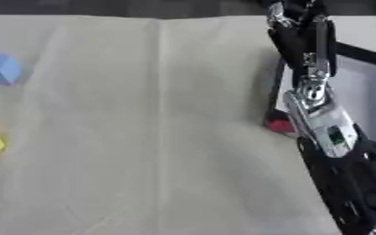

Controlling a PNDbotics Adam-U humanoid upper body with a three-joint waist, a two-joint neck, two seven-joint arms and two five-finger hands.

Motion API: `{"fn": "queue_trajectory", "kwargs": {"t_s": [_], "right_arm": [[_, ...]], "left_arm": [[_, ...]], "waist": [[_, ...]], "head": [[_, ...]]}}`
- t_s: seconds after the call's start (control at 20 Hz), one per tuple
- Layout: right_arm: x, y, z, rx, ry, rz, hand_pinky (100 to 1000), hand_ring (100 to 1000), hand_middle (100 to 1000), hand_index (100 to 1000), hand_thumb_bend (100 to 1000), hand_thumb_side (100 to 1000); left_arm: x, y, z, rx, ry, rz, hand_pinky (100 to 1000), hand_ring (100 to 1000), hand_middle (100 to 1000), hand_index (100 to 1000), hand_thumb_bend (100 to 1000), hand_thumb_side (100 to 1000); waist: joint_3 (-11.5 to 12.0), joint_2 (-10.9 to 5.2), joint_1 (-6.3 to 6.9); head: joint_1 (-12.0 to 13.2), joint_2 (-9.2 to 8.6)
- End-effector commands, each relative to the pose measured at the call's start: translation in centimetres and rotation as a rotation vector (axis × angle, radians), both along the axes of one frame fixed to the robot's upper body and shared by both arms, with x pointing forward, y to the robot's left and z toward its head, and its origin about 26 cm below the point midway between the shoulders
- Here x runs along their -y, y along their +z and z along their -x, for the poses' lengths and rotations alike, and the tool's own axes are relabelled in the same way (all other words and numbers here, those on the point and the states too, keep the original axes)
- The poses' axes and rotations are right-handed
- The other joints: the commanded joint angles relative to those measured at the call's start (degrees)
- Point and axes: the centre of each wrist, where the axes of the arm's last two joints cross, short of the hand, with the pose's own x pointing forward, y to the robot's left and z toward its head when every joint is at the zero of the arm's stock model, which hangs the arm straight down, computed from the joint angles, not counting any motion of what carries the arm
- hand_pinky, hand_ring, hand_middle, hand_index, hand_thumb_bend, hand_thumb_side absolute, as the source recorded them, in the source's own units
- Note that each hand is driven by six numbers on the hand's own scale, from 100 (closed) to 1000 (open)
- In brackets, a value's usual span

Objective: Pick up the objects with one hand, pass them to the other hand, and then place them into the box on the other side of the table.

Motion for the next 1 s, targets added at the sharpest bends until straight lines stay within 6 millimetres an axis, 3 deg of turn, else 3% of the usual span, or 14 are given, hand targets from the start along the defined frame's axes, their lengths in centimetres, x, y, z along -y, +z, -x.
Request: {"fn": "queue_trajectory", "kwargs": {"t_s": [0.05, 0.2, 0.4, 0.55, 0.7, 0.9, 1.0], "right_arm": [[0.2, 1.0, 0.1, 0.027, -0.002, 0.027, 833, 762, 775, 891, 100, 411], [0.2, 0.9, 0.1, 0.021, 0.001, 0.032, 833, 762, 775, 891, 100, 413], [0.1, 0.8, 0.2, 0.011, 0.009, 0.043, 833, 762, 775, 891, 100, 415], [0.0, 0.9, 0.2, 0.004, 0.018, 0.052, 832, 761, 775, 890, 100, 415], [-0.2, 0.8, 0.1, -0.004, 0.028, 0.059, 832, 760, 775, 891, 100, 417], [-0.4, 0.8, 0.1, -0.012, 0.043, 0.067, 832, 758, 769, 890, 100, 418], [-0.5, 0.9, 0.1, -0.014, 0.048, 0.071, 833, 758, 769, 890, 100, 418]], "left_arm": [[-1.0, 2.8, -0.1, 0.028, 0.004, -0.114, 806, 784, 814, 911, 362, 584], [-2.1, 5.9, -0.9, -0.015, -0.021, -0.300, 822, 794, 813, 918, 367, 541], [-3.5, 10.3, -2.1, -0.176, -0.085, -0.665, 862, 819, 813, 922, 444, 411], [-3.9, 13.0, -3.3, -0.292, -0.106, -0.916, 889, 841, 815, 902, 557, 232], [-3.6, 14.7, -4.9, -0.399, -0.106, -1.138, 909, 861, 819, 896, 663, 103], [-2.4, 15.7, -7.8, -0.567, -0.102, -1.394, 933, 884, 816, 874, 813, 100], [-2.1, 15.6, -8.9, -0.664, -0.105, -1.488, 936, 883, 808, 858, 830, 100]], "waist": [[0.0, -1.07, 0.23], [-0.1, -1.26, 0.31], [-0.3, -1.55, 0.32], [-0.5, -1.76, 0.25], [-0.6, -1.90, 0.15], [-0.6, -2.02, 0.05], [-0.7, -2.01, 0.05]], "head": [[0.2, -0.53], [0.3, -0.70], [0.8, -0.66], [1.7, -0.64], [2.1, -0.73], [2.9, -0.45], [3.2, -0.34]]}}
